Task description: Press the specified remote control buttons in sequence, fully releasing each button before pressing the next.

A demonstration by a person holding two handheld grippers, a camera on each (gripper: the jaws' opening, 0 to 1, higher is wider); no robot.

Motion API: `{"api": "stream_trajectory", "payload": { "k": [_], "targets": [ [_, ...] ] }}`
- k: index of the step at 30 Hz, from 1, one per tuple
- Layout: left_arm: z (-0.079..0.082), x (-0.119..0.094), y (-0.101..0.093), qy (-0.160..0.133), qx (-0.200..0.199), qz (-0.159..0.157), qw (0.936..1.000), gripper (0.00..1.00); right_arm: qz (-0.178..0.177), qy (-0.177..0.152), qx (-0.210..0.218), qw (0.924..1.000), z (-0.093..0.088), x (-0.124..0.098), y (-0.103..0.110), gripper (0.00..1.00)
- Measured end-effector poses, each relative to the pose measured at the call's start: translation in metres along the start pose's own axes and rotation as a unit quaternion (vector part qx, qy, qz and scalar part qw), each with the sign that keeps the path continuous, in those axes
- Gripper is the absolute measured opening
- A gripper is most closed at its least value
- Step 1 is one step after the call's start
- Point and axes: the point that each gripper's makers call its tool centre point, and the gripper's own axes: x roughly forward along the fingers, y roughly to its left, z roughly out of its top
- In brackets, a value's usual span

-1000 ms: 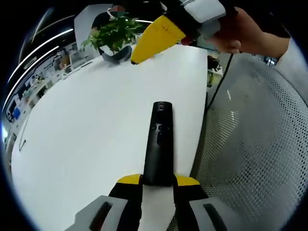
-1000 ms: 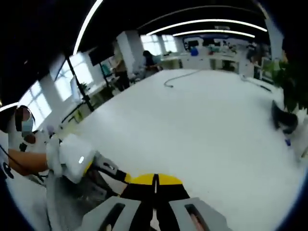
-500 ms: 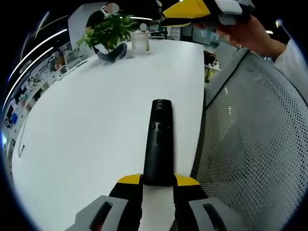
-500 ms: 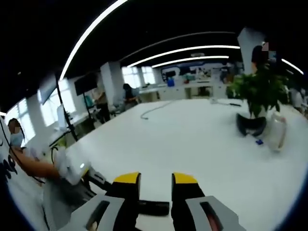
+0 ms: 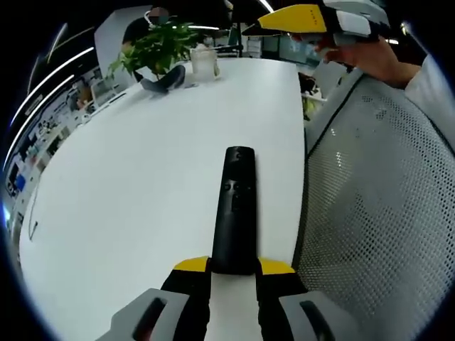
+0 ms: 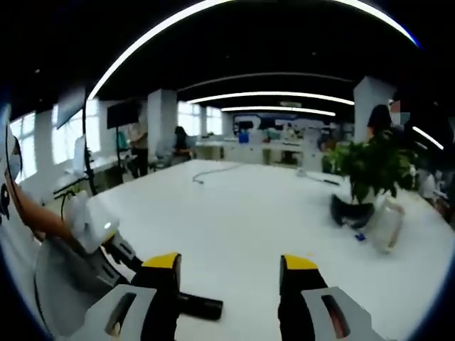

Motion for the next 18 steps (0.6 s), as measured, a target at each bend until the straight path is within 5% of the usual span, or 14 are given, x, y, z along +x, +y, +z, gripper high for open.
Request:
{"api": "stream_trajectory", "payload": {
  "k": [6, 18],
  "targets": [
    [0.006, -0.004, 0.017, -0.002, 0.001, 0.005, 1.0000, 0.23, -0.019, -0.005, 0.017, 0.9997, 0.000, 0.000, -0.011, 0.67],
    [0.017, 0.000, 0.051, 0.007, 0.007, 0.005, 0.9999, 0.23, -0.023, 0.006, 0.016, 0.9996, -0.006, 0.001, -0.015, 0.66]
  ]
}}
